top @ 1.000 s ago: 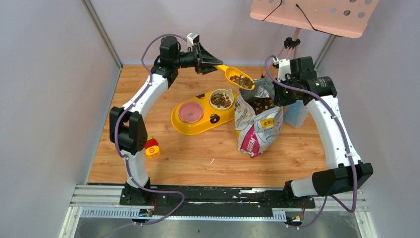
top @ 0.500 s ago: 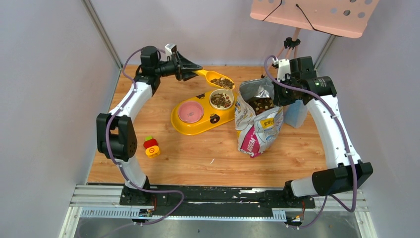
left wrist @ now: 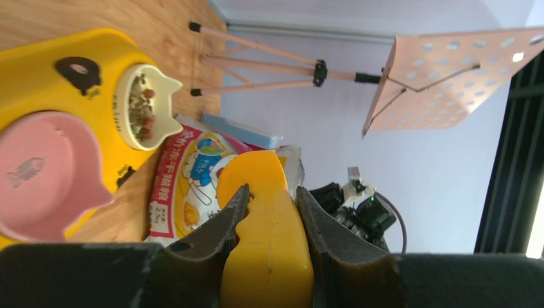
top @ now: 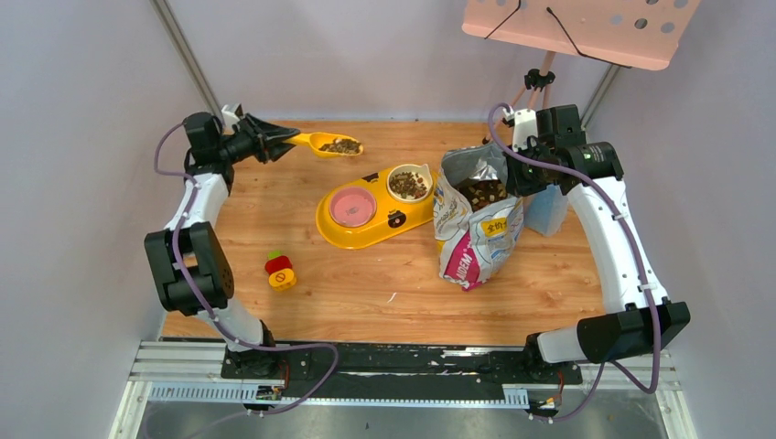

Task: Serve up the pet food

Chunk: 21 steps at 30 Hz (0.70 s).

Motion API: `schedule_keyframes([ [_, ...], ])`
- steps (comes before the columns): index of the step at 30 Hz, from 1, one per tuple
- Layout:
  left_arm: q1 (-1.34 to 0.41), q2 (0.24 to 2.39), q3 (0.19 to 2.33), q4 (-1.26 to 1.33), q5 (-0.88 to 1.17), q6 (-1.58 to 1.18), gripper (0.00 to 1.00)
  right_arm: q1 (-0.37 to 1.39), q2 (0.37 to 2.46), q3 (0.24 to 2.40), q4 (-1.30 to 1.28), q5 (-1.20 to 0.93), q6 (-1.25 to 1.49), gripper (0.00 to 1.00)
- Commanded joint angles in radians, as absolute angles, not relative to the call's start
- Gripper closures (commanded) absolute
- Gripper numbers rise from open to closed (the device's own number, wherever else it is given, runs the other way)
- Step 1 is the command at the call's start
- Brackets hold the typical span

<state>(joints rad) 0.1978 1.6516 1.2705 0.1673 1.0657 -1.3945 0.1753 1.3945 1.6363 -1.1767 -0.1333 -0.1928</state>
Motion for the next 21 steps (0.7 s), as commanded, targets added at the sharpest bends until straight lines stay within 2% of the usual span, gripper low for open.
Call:
schedule_keyframes([
  [1, 0.282, 1.598, 1.236, 0.180, 1.105, -1.331, 1.00, 0.173, 1.351, 1.686, -1.028, -0.140, -0.231, 1.00],
  [11, 0.318, 1.612, 1.124, 0.244, 1.138, -1.238, 1.00, 0.172, 1.333, 1.668, -1.011, -0.147, -0.236, 1.00],
  [17, 0.318, 1.669, 1.134, 0.237, 1.147, -1.130, 1.00, 0.173, 1.316, 1.652, -1.007, -0.144, -0.235, 1.00],
  [21, 0.316, 1.707, 1.205, 0.065, 1.127, -0.951, 1.00, 0.172, 1.308, 1.651, -1.007, -0.143, -0.229, 1.00],
])
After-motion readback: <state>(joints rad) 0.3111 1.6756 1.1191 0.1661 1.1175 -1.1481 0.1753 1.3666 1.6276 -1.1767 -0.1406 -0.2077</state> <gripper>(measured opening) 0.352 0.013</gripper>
